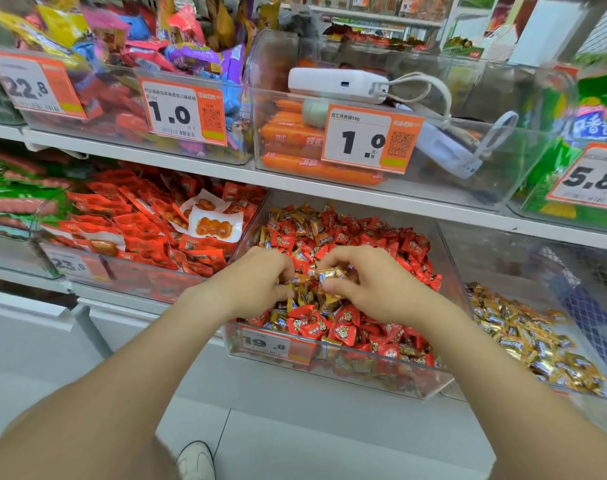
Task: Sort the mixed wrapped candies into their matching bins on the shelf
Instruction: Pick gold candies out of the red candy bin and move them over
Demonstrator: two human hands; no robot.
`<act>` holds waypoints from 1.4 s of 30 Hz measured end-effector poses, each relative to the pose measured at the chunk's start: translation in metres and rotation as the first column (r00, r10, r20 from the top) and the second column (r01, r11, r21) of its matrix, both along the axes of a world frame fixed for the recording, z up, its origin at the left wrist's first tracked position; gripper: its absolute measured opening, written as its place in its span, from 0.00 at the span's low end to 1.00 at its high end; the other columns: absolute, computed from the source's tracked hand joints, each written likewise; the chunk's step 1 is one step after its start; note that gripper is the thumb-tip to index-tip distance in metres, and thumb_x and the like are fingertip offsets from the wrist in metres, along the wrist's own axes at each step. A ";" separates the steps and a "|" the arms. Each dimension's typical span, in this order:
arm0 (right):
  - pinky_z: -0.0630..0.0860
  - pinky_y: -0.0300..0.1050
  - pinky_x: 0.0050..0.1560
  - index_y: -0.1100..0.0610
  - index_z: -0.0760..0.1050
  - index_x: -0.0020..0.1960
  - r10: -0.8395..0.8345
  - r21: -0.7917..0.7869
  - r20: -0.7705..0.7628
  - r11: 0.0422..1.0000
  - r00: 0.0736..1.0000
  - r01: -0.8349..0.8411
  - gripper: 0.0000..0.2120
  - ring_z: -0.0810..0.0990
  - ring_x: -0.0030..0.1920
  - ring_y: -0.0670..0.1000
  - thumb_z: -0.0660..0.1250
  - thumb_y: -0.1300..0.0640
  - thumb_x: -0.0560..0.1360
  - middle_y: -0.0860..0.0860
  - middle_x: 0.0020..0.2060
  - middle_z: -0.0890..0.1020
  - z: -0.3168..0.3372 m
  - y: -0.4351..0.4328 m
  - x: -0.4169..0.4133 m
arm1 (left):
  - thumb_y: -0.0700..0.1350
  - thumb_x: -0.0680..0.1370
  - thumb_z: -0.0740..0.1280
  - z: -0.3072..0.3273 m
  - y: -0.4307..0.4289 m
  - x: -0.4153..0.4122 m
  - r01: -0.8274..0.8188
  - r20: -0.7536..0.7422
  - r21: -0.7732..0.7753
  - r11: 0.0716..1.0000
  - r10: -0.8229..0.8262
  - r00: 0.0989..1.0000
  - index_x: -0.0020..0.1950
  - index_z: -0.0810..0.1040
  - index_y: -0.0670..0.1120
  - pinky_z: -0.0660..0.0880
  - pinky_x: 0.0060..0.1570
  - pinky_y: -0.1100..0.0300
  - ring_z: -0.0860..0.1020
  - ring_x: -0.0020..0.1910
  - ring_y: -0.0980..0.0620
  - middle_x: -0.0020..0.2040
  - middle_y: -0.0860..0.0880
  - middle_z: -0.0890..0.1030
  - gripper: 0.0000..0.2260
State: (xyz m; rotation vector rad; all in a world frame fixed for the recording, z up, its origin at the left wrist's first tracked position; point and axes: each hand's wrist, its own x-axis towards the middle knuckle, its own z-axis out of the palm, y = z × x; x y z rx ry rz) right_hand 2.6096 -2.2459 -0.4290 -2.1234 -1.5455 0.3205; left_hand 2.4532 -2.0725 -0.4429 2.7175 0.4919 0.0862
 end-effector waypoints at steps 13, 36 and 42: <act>0.75 0.43 0.56 0.51 0.79 0.67 -0.076 -0.171 0.216 0.979 0.974 0.114 0.17 0.79 0.57 0.50 0.62 0.59 0.80 0.50 0.57 0.78 -0.003 -0.018 -0.002 | 0.50 0.82 0.71 -0.003 -0.014 0.004 -0.020 -0.002 -0.145 0.989 0.019 1.000 0.68 0.77 0.49 0.77 0.50 0.55 0.78 0.47 0.52 0.53 0.45 0.79 0.15; 0.86 0.62 0.45 0.44 0.80 0.53 -0.204 -0.009 -0.317 0.977 0.926 0.212 0.06 0.88 0.38 0.54 0.73 0.56 0.81 0.47 0.59 0.80 0.008 -0.028 0.007 | 0.51 0.83 0.66 0.001 -0.022 0.012 -0.102 0.153 -0.524 0.846 0.211 0.965 0.55 0.75 0.47 0.75 0.37 0.54 0.75 0.35 0.49 0.40 0.46 0.80 0.08; 0.83 0.46 0.41 0.50 0.79 0.55 -0.243 0.050 -0.479 0.952 0.844 0.303 0.03 0.82 0.40 0.50 0.70 0.56 0.82 0.50 0.46 0.84 0.010 -0.025 0.005 | 0.46 0.85 0.60 0.002 -0.026 0.016 -0.124 0.169 -0.514 0.849 0.242 0.955 0.44 0.72 0.41 0.62 0.29 0.59 0.60 0.25 0.53 0.31 0.50 0.64 0.13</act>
